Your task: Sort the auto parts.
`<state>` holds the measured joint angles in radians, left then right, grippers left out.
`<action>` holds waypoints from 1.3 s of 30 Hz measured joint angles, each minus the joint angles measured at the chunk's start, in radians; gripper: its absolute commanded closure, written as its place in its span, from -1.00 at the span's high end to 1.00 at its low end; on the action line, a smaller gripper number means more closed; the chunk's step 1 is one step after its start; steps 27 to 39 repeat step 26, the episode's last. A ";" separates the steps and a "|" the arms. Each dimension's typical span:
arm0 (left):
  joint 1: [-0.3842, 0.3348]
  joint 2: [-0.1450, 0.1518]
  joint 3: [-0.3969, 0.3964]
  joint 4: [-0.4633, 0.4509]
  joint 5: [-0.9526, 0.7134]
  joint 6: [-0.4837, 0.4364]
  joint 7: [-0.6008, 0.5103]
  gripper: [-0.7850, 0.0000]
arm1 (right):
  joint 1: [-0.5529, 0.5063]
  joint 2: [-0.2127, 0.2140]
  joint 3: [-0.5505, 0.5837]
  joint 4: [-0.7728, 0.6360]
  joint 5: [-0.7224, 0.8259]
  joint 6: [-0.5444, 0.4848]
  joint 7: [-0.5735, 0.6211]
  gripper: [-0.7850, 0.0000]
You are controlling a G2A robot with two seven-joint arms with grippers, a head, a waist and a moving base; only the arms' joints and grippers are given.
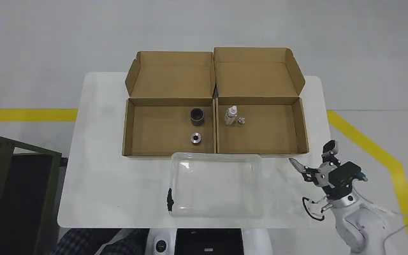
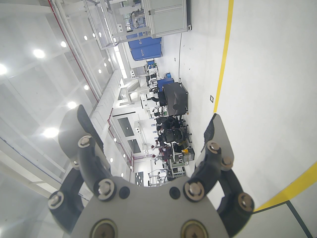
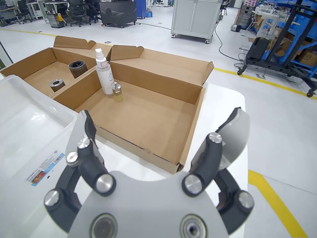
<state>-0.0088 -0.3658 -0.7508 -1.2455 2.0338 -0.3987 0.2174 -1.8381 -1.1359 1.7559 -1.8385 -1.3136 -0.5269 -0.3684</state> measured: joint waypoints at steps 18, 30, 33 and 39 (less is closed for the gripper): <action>0.000 0.000 0.000 0.000 0.000 0.000 0.000 1.00 | 0.004 0.001 -0.003 0.004 -0.013 -0.013 0.011 1.00; 0.000 0.000 0.000 0.000 0.000 0.000 0.000 1.00 | 0.004 0.001 -0.003 0.004 -0.013 -0.013 0.011 1.00; 0.000 0.000 0.000 0.000 0.000 0.000 0.000 1.00 | 0.004 0.001 -0.003 0.004 -0.013 -0.013 0.011 1.00; 0.000 0.000 0.000 0.000 0.000 0.000 0.000 1.00 | 0.004 0.001 -0.003 0.004 -0.013 -0.013 0.011 1.00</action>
